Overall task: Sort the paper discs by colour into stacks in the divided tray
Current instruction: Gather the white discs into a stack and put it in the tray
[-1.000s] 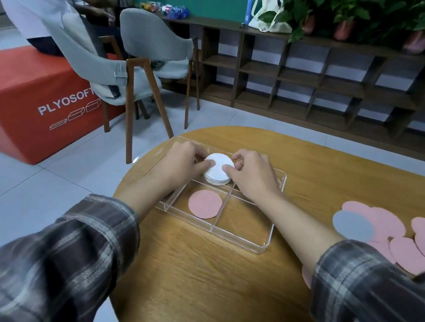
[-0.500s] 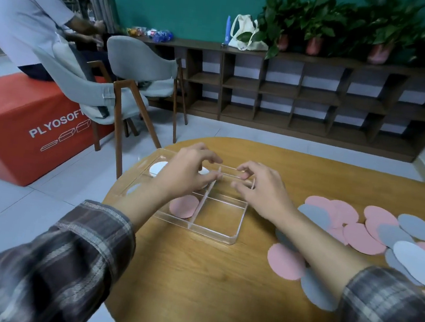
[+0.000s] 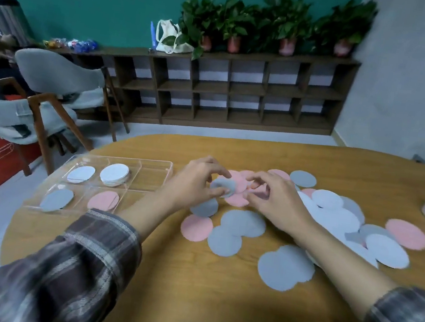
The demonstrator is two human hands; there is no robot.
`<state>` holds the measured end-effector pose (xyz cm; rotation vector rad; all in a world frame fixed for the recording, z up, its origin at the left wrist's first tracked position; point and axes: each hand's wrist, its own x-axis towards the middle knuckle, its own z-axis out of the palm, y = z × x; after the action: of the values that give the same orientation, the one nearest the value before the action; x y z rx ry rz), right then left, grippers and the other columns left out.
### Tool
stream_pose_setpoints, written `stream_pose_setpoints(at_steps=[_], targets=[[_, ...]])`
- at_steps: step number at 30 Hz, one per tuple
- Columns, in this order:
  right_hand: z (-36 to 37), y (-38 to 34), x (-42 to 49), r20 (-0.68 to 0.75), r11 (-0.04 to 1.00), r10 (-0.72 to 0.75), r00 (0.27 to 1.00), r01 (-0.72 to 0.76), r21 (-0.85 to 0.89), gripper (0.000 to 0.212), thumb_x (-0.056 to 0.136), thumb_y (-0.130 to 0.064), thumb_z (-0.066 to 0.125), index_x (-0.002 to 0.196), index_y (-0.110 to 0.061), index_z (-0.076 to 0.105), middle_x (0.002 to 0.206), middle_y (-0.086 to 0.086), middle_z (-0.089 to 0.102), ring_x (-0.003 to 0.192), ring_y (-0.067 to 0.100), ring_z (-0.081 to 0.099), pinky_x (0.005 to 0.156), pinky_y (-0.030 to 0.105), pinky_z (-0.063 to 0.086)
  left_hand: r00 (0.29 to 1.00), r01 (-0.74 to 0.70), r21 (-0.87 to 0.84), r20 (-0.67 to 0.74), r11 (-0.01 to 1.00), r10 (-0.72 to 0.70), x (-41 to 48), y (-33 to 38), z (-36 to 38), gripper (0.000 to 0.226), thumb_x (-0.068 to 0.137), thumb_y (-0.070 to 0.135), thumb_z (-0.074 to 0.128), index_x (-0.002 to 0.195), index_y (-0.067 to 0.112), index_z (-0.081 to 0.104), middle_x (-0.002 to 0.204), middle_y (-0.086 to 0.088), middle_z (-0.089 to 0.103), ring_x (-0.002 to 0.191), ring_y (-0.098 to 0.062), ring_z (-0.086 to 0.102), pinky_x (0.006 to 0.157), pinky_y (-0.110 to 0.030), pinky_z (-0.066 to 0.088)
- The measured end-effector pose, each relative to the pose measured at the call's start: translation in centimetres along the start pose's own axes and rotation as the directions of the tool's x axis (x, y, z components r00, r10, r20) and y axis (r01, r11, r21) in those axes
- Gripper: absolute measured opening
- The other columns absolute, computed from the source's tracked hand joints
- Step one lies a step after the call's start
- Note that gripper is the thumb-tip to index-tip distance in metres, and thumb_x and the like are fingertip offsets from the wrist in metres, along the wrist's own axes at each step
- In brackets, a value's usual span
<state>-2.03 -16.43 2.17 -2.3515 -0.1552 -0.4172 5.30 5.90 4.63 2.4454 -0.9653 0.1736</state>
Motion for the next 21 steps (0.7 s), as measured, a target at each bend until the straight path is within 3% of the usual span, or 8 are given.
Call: stream_pose_setpoints(at_steps=[4, 6, 9, 11, 16, 18, 21], targets=[[-2.7, 3.6, -1.4, -0.040, 0.999, 0.040, 0.998, -0.041, -0.019, 0.029, 0.085, -0.019, 0.078, 0.113, -0.024, 0.071, 0.098, -0.008, 0.068, 0.079, -0.013, 0.053, 0.070, 0.010, 0.035, 0.998, -0.058, -0.084, 0.017, 0.995, 0.059, 1.9, 2.6, 4.0, 0.029, 0.086, 0.027, 0.084, 0.114, 0.019, 0.077, 0.110, 0.002, 0.065, 0.083, -0.011, 0.059, 0.077, -0.015, 0.043], [-3.8, 5.4, -2.1, -0.042, 0.997, 0.042, 0.998, -0.045, -0.059, 0.031, 0.085, -0.022, 0.079, 0.115, -0.025, 0.070, 0.097, -0.012, 0.067, 0.083, -0.010, 0.052, 0.075, 0.014, 0.034, 0.998, -0.066, -0.125, 0.016, 0.990, 0.069, 2.7, 3.5, 6.0, 0.030, 0.086, 0.028, 0.084, 0.113, 0.018, 0.078, 0.109, 0.000, 0.067, 0.085, -0.013, 0.061, 0.080, -0.017, 0.045], [-5.1, 7.8, -3.4, -0.028, 0.985, 0.069, 0.997, -0.072, -0.154, 0.034, 0.086, -0.027, 0.078, 0.119, -0.028, 0.068, 0.104, -0.017, 0.063, 0.094, 0.004, 0.048, 0.082, 0.025, 0.037, 0.994, -0.105, -0.165, 0.006, 0.981, 0.107, 3.6, 5.1, 9.2, 0.032, 0.087, 0.030, 0.083, 0.115, 0.015, 0.077, 0.109, -0.002, 0.072, 0.099, -0.014, 0.065, 0.090, -0.025, 0.051], [-6.1, 9.1, -4.2, -0.032, 0.978, 0.087, 0.996, -0.091, -0.186, 0.036, 0.087, -0.031, 0.077, 0.121, -0.033, 0.066, 0.108, -0.020, 0.061, 0.098, 0.008, 0.047, 0.084, 0.030, 0.040, 0.990, -0.136, -0.168, 0.008, 0.976, 0.139, 4.2, 6.2, 11.0, 0.039, 0.088, 0.031, 0.082, 0.122, 0.013, 0.075, 0.122, -0.001, 0.073, 0.115, -0.014, 0.063, 0.102, -0.025, 0.047], [-7.6, 10.9, -5.8, -0.090, 0.985, 0.070, 0.994, -0.083, -0.150, 0.039, 0.090, -0.024, 0.074, 0.124, -0.038, 0.064, 0.115, -0.024, 0.065, 0.106, 0.006, 0.048, 0.088, 0.013, 0.035, 0.988, -0.141, -0.155, 0.046, 0.978, 0.150, 5.5, 8.2, 13.5, 0.065, 0.087, 0.037, 0.080, 0.146, 0.018, 0.059, 0.151, 0.004, 0.058, 0.142, -0.011, 0.048, 0.118, -0.024, 0.035], [-7.8, 11.2, -6.0, -0.087, 0.988, 0.078, 0.993, -0.089, -0.126, 0.042, 0.089, -0.018, 0.072, 0.126, -0.037, 0.064, 0.120, -0.026, 0.064, 0.113, 0.007, 0.049, 0.092, 0.009, 0.033, 0.985, -0.148, -0.163, 0.061, 0.975, 0.160, 5.7, 8.7, 14.1, 0.062, 0.086, 0.033, 0.078, 0.144, 0.019, 0.060, 0.148, 0.004, 0.060, 0.138, -0.012, 0.051, 0.115, -0.023, 0.039], [-8.2, 11.6, -5.9, -0.048, 0.991, 0.076, 0.996, -0.081, -0.110, 0.054, 0.084, -0.009, 0.070, 0.128, -0.039, 0.062, 0.123, -0.034, 0.059, 0.117, 0.003, 0.047, 0.094, 0.005, 0.031, 0.979, -0.198, -0.131, 0.027, 0.971, 0.203, 5.7, 8.7, 15.1, 0.048, 0.087, 0.036, 0.074, 0.129, 0.015, 0.066, 0.128, 0.003, 0.071, 0.117, -0.020, 0.065, 0.096, -0.038, 0.053]])
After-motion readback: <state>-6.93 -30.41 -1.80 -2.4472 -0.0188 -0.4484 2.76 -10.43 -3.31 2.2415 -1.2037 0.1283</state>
